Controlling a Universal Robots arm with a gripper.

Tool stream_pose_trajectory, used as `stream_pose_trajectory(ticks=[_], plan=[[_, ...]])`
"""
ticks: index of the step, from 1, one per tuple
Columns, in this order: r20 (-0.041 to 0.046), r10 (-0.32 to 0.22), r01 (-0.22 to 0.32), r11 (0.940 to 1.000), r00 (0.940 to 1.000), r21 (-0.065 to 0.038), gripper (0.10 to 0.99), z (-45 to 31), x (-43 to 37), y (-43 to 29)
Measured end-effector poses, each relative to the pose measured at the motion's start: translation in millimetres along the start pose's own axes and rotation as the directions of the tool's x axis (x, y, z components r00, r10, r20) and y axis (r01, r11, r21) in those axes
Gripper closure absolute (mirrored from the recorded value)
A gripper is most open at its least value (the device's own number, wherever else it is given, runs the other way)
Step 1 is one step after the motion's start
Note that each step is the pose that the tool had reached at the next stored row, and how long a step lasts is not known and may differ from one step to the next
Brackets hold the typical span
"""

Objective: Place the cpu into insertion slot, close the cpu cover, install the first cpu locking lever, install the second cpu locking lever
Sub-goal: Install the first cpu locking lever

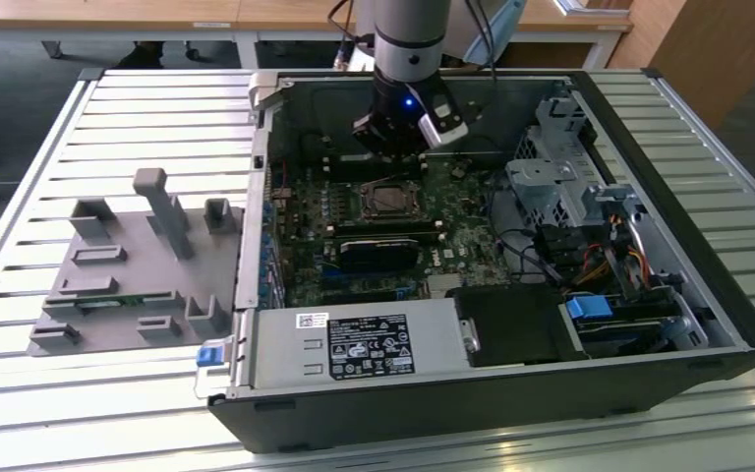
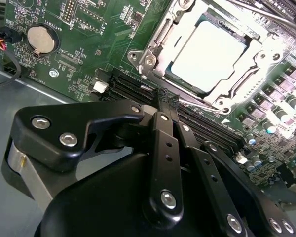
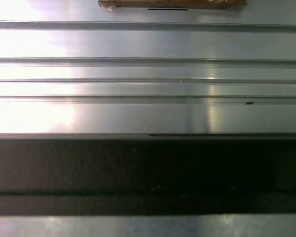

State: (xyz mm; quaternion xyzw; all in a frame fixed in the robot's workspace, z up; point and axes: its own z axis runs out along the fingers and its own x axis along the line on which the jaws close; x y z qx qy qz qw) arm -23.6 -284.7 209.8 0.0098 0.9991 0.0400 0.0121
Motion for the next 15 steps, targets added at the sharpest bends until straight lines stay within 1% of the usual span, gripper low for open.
stream_pose_trajectory(ticks=[4, 9, 15], plan=[[0.0000, 0.000, 0.000, 1.0000, 1.0000, 0.000, 0.965, 1.4, 0.0, -0.1], [-0.0001, 0.000, 0.000, 1.0000, 1.0000, 0.000, 0.965, 5.0, -0.4, -0.3], [-0.0001, 0.000, 0.000, 1.0000, 1.0000, 0.005, 0.965, 8.2, -1.2, -0.2]])
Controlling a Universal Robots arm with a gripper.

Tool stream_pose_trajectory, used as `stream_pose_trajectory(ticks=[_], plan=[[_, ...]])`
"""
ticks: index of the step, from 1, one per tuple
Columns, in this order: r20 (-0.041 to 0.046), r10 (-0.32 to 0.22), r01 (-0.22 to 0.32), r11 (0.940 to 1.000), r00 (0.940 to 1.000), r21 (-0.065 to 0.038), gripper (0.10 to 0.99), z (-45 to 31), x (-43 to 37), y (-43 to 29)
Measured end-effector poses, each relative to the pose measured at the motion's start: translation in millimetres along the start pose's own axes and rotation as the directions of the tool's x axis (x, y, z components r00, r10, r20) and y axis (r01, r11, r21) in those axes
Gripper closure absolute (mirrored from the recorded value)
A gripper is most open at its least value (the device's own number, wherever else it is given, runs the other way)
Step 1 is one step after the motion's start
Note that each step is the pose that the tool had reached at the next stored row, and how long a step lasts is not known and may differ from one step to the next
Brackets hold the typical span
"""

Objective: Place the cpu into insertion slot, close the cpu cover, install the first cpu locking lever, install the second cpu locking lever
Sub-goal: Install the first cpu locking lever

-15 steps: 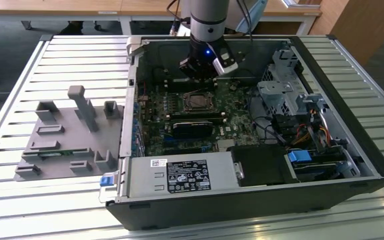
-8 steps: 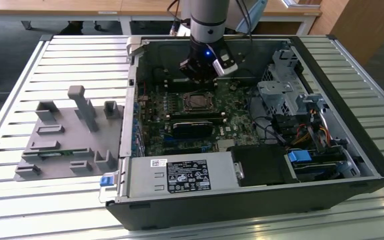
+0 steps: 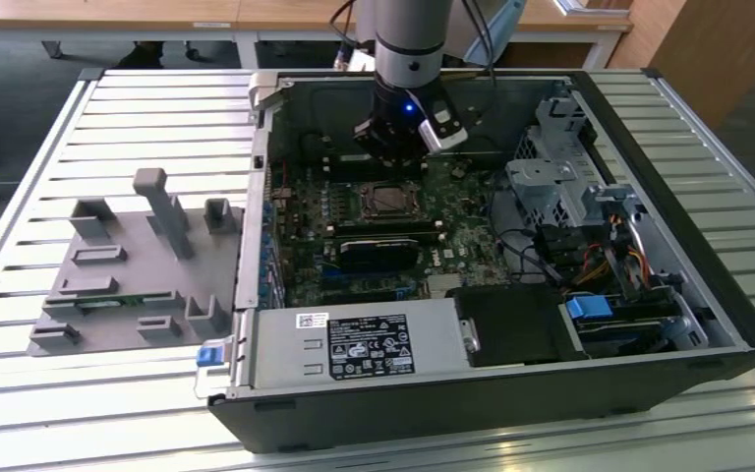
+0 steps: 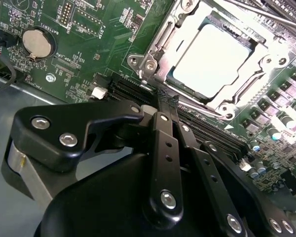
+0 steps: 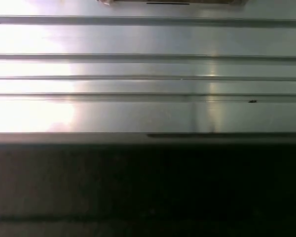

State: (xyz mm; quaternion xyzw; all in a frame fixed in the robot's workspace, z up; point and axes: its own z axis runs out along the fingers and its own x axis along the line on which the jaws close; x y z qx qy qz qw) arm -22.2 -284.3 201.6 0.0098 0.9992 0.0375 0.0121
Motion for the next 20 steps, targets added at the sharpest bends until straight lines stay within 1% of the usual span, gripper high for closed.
stream_pose_trajectory(ticks=[3, 9, 15, 20], plan=[[-0.0001, 0.000, 0.000, 1.0000, 1.0000, 0.005, 0.965, 0.5, -0.2, 0.1], [0.0000, 0.000, 0.000, 1.0000, 1.0000, 0.007, 0.965, 1.1, -0.3, 0.5], [-0.0002, 0.000, 0.000, 0.9999, 1.0000, 0.016, 0.965, 3.1, -0.5, 1.4], [0.0000, 0.000, 0.000, 0.9999, 1.0000, 0.017, 0.965, 3.1, -0.5, 1.5]])
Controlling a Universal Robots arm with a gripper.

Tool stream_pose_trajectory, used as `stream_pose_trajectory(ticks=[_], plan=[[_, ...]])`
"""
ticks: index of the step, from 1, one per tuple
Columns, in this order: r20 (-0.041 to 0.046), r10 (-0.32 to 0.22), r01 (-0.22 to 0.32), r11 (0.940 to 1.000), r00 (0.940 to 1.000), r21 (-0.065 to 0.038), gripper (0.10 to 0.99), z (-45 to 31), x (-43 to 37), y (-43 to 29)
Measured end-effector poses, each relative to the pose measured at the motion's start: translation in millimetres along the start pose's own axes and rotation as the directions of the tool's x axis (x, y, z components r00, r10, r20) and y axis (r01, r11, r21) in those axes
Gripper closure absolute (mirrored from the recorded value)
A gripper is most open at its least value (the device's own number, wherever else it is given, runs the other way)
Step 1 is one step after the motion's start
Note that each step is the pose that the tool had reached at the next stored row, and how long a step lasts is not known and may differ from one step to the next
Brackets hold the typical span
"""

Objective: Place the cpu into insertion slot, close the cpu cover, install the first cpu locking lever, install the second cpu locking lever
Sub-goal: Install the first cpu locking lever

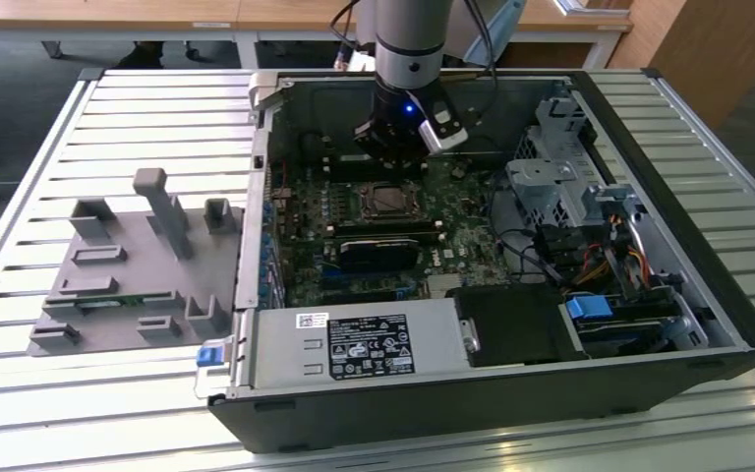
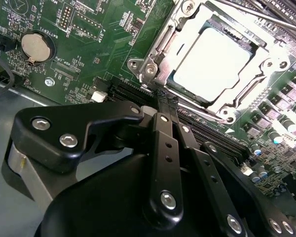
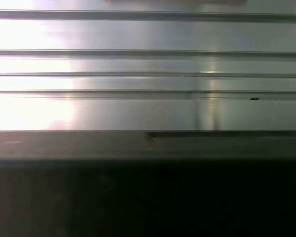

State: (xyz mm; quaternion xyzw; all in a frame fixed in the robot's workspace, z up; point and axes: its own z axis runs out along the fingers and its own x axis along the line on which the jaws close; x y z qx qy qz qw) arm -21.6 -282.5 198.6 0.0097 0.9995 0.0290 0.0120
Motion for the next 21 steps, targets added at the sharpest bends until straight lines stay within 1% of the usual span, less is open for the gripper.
stream_pose_trajectory(ticks=[5, 7, 9, 13, 21], plan=[[0.0000, 0.000, 0.000, 1.0000, 1.0000, 0.000, 0.965, -2.9, -0.1, 0.2], [0.0001, 0.000, 0.000, 1.0000, 1.0000, 0.000, 0.965, -3.0, -0.1, 0.2], [0.0001, 0.000, 0.000, 1.0000, 1.0000, 0.003, 0.965, -3.1, -0.1, 0.2], [0.0001, 0.000, 0.000, 1.0000, 1.0000, 0.004, 0.965, -3.2, -0.1, 0.2], [0.0003, 0.000, 0.000, 0.9999, 1.0000, 0.015, 0.965, -1.8, -0.1, 0.2]])
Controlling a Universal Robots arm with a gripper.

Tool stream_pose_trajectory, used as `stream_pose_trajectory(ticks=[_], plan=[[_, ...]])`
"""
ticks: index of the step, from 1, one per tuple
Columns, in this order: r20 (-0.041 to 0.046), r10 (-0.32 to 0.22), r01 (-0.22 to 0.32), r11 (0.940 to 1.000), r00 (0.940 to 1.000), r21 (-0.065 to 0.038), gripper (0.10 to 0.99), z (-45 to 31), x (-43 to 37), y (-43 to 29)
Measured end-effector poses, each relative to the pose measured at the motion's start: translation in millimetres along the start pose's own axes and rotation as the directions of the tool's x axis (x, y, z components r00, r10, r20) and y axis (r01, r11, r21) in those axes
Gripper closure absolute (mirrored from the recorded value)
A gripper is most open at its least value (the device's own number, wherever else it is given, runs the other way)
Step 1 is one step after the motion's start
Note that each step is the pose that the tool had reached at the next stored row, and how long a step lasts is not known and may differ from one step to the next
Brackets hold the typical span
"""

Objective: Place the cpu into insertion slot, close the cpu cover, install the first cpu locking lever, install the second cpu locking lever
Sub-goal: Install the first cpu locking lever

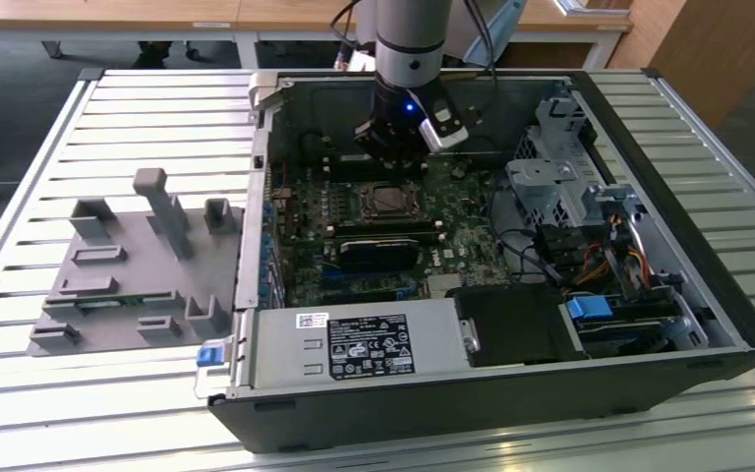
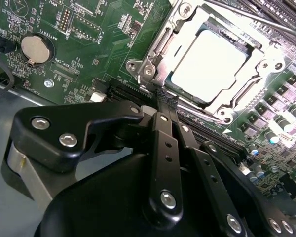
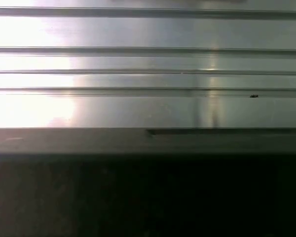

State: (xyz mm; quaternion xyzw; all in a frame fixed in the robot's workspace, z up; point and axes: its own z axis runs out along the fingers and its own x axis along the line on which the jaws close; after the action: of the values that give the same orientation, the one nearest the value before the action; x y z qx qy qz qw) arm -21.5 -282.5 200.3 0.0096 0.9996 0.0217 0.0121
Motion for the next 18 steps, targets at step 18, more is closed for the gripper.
stream_pose_trajectory(ticks=[18], plan=[[0.0002, 0.000, 0.000, 0.9999, 1.0000, 0.010, 0.965, -2.8, -0.4, 2.4]])
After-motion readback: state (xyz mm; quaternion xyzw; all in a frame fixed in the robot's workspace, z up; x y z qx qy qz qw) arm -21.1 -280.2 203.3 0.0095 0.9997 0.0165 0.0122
